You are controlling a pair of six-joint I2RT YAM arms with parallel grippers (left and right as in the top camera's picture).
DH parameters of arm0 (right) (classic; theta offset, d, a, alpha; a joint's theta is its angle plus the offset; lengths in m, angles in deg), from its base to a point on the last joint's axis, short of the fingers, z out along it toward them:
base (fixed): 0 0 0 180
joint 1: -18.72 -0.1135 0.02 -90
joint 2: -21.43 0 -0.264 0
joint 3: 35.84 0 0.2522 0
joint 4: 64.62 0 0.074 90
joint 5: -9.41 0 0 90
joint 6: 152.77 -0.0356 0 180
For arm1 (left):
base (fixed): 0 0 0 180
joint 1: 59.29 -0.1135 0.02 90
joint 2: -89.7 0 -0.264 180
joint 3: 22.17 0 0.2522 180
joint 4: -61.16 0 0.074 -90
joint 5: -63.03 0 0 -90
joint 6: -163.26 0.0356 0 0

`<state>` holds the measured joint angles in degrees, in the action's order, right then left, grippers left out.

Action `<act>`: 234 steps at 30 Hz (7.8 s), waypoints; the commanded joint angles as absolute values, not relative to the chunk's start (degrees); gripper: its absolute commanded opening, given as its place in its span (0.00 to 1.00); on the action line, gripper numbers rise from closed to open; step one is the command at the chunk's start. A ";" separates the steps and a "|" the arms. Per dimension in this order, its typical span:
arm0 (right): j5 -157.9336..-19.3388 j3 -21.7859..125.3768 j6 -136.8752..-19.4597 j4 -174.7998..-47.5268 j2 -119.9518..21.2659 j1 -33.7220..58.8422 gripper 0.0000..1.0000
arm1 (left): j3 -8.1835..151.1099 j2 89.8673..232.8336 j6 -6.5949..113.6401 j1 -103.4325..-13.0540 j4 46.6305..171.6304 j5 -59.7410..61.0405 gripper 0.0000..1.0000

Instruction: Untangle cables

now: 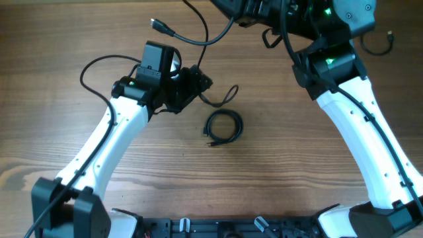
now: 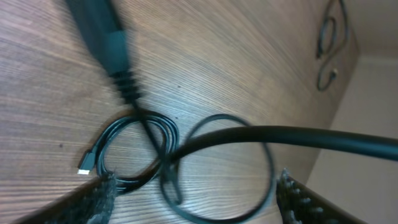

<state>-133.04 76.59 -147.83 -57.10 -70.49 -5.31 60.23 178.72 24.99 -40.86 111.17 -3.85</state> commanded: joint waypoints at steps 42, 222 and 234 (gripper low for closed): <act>-135.66 77.01 -140.85 -64.03 -70.97 -4.78 0.04 | 60.16 184.25 36.99 -53.25 107.48 12.96 0.43; -78.29 70.14 -86.69 -110.30 -91.14 31.17 0.85 | 60.12 176.73 23.79 -43.02 101.58 -3.07 1.00; -75.14 80.22 -86.98 -129.08 -97.99 56.83 0.87 | 60.12 176.73 23.79 -43.02 101.58 -3.07 1.00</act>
